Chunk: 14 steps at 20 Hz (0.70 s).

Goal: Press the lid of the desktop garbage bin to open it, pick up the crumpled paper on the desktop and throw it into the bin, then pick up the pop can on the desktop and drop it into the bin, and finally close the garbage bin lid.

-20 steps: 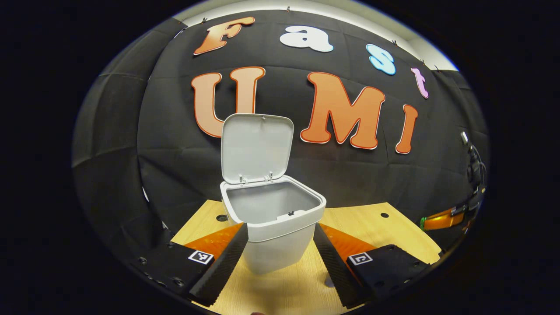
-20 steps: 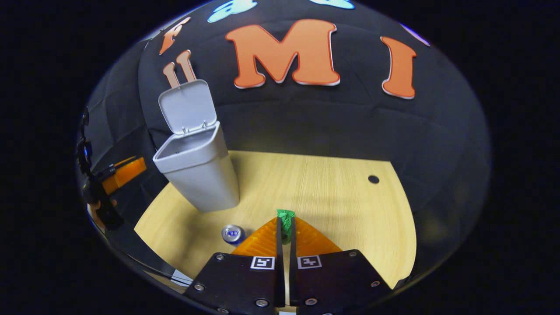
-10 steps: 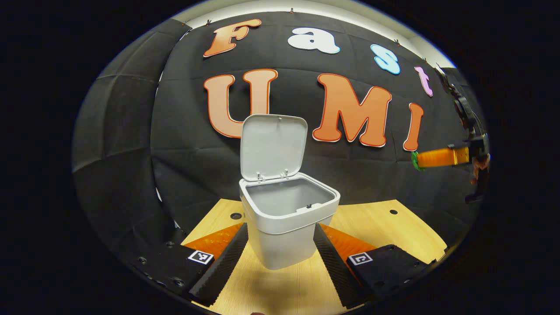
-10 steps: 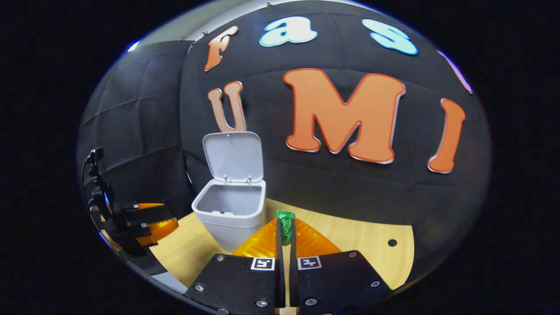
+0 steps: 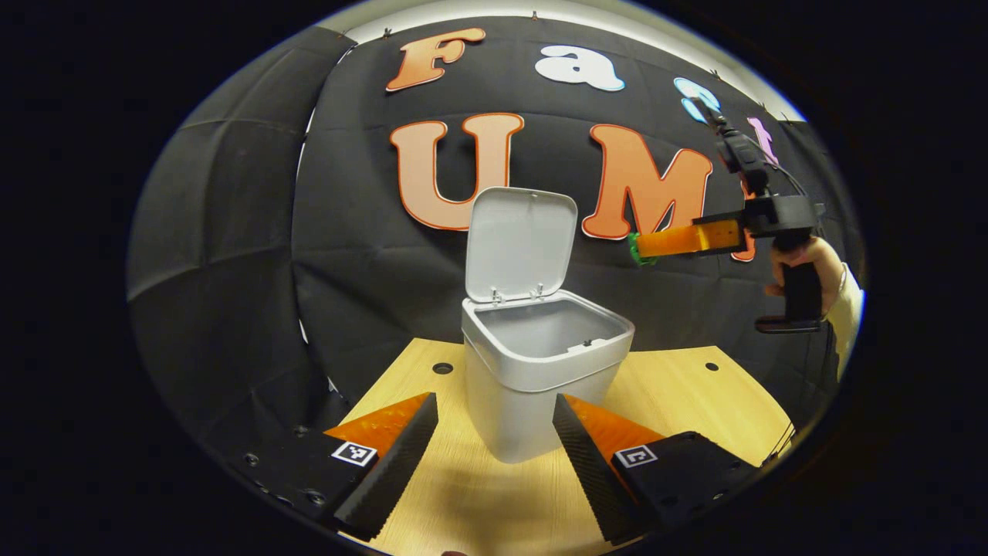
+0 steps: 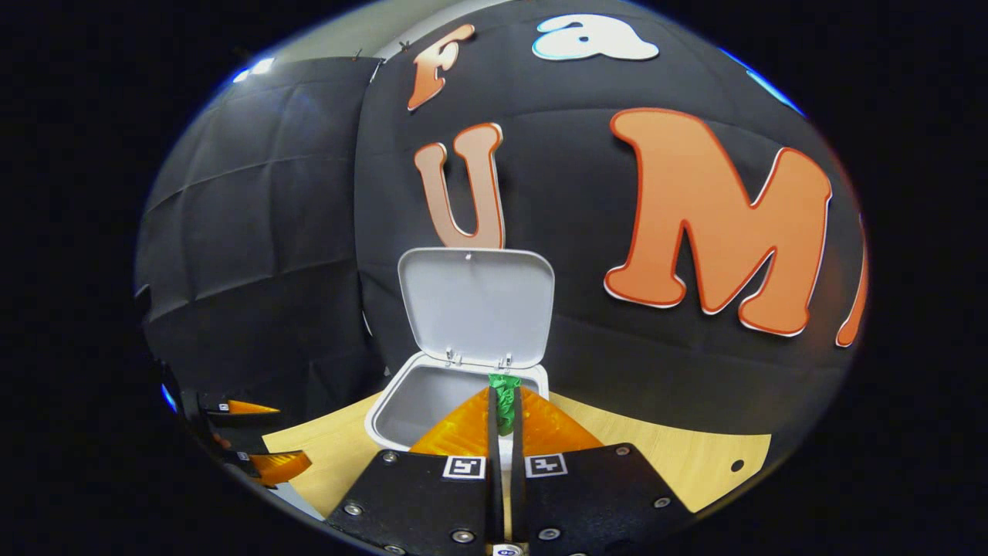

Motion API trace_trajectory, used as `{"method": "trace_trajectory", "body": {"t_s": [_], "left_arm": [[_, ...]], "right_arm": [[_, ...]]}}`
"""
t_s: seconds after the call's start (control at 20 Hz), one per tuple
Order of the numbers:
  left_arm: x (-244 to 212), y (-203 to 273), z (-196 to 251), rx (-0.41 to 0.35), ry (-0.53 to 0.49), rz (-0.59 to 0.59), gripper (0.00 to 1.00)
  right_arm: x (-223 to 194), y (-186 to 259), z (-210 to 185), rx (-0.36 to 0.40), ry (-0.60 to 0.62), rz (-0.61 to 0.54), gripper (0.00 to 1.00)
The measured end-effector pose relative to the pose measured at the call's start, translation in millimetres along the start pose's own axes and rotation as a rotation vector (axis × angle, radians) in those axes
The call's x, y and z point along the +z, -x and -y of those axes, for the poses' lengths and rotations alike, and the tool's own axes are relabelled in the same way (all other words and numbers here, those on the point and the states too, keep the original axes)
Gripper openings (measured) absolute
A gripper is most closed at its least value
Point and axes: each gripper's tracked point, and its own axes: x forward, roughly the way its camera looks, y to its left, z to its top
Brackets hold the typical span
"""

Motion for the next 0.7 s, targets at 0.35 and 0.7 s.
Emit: {"method": "trace_trajectory", "body": {"t_s": [0.35, 0.7], "left_arm": [[-5, -1, -35, 0.046, 0.027, -0.016, 0.95], [-4, -11, -39, 0.049, 0.022, -0.017, 0.95]], "right_arm": [[-33, -46, -12, 0.021, -0.047, -0.077, 0.07], [-37, -61, -21, 0.018, -0.018, -0.064, 0.95]]}}
